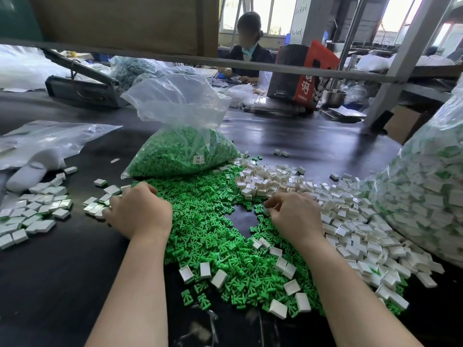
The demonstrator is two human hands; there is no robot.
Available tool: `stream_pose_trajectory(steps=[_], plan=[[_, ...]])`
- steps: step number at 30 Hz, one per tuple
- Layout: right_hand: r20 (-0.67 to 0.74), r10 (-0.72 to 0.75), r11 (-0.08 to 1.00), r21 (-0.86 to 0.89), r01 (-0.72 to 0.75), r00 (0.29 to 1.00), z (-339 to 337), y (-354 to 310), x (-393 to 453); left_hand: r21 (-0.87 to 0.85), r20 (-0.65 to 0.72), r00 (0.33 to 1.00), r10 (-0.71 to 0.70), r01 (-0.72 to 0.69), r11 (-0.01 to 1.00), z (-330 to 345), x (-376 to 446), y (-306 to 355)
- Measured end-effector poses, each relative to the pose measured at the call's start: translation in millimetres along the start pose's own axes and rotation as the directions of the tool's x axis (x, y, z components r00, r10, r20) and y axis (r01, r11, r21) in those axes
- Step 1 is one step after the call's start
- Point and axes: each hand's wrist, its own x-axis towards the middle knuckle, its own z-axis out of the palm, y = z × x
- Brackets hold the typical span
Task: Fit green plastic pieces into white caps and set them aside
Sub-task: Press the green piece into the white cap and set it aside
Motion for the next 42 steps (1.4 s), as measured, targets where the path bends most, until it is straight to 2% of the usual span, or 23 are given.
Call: stream_pose_trajectory(steps=[2,4,7,13,15,19,23,26,29,32,36,39,42], plan=[[0.027,-0.023,0.999,-0.042,0.024,0.999,-0.1,-0.1,0.3,-0.038,-0.026,0.997,0.072,-0.073,0.997,0.2,-3.6,6.6],[0.034,-0.036,0.997,-0.068,0.038,0.999,-0.1,-0.7,-0.1,-0.173,-0.035,0.984,0.176,-0.18,0.968,1.6,-9.3,15.6],[0.047,-0.049,0.993,-0.108,0.054,0.998,0.7,-1.4,-0.3,-0.358,0.036,0.948,0.316,-0.282,0.89,5.6,-23.2,31.1],[0.072,-0.038,0.998,-0.057,0.042,0.997,1.4,-1.1,-1.4,-0.431,0.183,0.865,0.468,-0.358,0.829,14.7,-37.9,48.2],[0.038,-0.027,0.999,-0.025,0.028,0.999,1.3,-2.2,-2.1,-0.458,0.211,0.84,0.499,-0.367,0.81,16.0,-40.4,51.1],[-0.11,0.106,0.994,0.041,-0.102,0.988,-1.3,-0.3,-0.5,-0.495,0.264,0.771,0.58,-0.408,0.767,17.1,-49.1,58.1],[-0.027,0.223,0.973,-0.048,-0.225,0.974,-4.1,0.4,-1.0,-0.531,0.364,0.644,0.673,-0.45,0.718,16.0,-59.8,65.2],[0.014,0.222,0.962,0.162,-0.221,0.975,-1.3,-4.6,-1.1,-0.556,0.427,0.599,0.677,-0.417,0.72,15.9,-63.4,66.1],[0.064,0.191,0.916,0.346,-0.201,0.979,1.3,-8.9,0.2,-0.501,0.411,0.635,0.654,-0.442,0.744,16.1,-58.6,63.1],[0.161,0.186,0.809,0.534,-0.243,0.969,0.4,-14.2,-0.2,-0.464,0.388,0.693,0.608,-0.423,0.778,17.6,-50.9,57.4],[0.299,0.152,0.539,0.774,-0.332,0.942,-2.3,-19.0,-1.5,-0.449,0.379,0.737,0.56,-0.382,0.808,19.8,-44.4,52.3],[0.323,0.172,0.379,0.85,-0.365,0.931,-4.0,-19.3,0.0,-0.461,0.378,0.728,0.571,-0.387,0.799,20.2,-43.8,53.7],[0.328,0.19,0.329,0.867,-0.375,0.925,-2.1,-18.6,0.6,-0.494,0.436,0.67,0.602,-0.381,0.782,17.3,-49.9,60.0]])
